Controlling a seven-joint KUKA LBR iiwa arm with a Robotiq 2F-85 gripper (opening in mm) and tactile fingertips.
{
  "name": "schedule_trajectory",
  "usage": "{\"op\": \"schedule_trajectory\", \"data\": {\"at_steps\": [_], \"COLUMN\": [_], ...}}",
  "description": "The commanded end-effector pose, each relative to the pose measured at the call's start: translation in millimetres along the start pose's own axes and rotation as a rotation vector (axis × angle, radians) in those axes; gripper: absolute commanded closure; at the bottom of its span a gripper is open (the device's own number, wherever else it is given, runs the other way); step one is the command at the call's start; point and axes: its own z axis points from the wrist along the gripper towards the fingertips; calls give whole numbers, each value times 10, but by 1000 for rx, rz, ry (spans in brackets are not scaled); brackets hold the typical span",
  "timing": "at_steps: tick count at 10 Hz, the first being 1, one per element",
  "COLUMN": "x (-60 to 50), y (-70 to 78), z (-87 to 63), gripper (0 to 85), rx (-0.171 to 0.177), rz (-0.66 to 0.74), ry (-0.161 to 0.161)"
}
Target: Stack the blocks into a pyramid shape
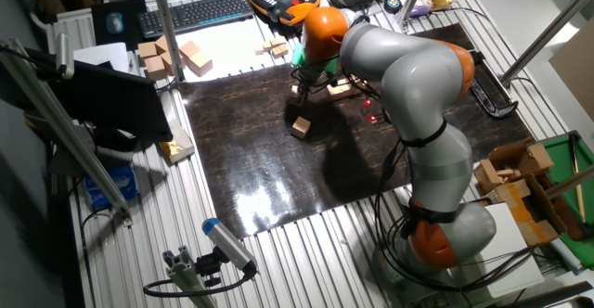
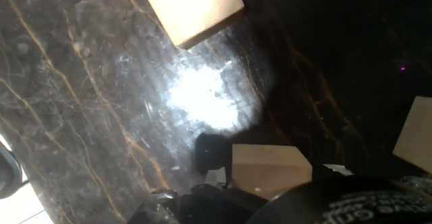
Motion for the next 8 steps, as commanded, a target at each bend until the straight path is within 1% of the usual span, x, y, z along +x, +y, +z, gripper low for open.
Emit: {"op": "schedule_trajectory", "data": {"at_steps": [1, 2, 3, 4, 5, 6, 7, 8], "x": [6, 6, 5, 4, 3, 0, -3, -10], "y": [-5, -2, 2, 5, 4, 5, 10, 12], "z": [10, 16, 22, 30, 31, 24, 3, -41], "gripper": [140, 147, 230, 373, 593, 767, 843, 843], "rx": [-1, -2, -4, -6, -4, -2, 3, 12], "rz": [-1, -8, -18, -28, -41, -52, -61, -71], "ry": [0, 1, 0, 1, 0, -3, -14, -20]}}
